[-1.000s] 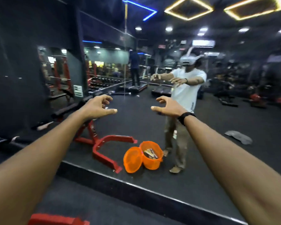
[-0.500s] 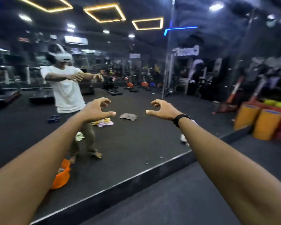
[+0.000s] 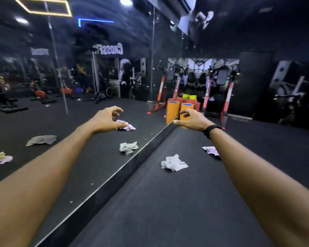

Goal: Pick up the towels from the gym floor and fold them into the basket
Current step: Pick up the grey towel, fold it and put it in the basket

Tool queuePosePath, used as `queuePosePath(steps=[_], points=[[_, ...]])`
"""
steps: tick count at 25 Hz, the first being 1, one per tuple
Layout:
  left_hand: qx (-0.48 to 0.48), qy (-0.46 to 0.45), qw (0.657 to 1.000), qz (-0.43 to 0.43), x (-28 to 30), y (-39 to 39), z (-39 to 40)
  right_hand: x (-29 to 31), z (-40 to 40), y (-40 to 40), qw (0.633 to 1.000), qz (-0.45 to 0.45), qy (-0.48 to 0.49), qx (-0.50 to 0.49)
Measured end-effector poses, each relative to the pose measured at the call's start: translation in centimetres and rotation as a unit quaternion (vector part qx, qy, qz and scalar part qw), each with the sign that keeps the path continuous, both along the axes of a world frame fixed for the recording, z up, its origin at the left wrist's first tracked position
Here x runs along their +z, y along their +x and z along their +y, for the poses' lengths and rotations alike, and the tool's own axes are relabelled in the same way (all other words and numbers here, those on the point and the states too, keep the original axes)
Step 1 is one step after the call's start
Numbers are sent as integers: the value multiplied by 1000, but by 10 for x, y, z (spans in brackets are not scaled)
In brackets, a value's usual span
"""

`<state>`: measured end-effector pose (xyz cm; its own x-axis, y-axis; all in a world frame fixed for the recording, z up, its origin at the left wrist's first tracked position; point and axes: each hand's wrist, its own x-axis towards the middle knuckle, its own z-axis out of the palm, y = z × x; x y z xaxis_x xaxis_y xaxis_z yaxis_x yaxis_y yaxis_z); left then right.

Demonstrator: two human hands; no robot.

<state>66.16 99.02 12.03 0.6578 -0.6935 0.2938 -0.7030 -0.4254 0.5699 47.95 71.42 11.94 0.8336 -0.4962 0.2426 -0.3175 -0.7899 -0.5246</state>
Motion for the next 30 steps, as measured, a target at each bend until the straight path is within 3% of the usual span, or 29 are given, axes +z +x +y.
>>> queuePosePath(steps=[6,13,19,25,30], points=[[-58,-23,998,18,1,18,-162,10,-136,-19,998,-6,-3,-66],[-87,-1,996,24,-17,83,-298,0,-248,30,996,4,10,-87],[-108,0,994,28,-33,202,-424,-6,-362,135,995,0,8,-101],[-132,8,990,37,-11,322,-558,17,-477,241,991,-3,20,-136],[-158,19,986,41,-13,388,-665,8,-569,304,987,6,36,-160]])
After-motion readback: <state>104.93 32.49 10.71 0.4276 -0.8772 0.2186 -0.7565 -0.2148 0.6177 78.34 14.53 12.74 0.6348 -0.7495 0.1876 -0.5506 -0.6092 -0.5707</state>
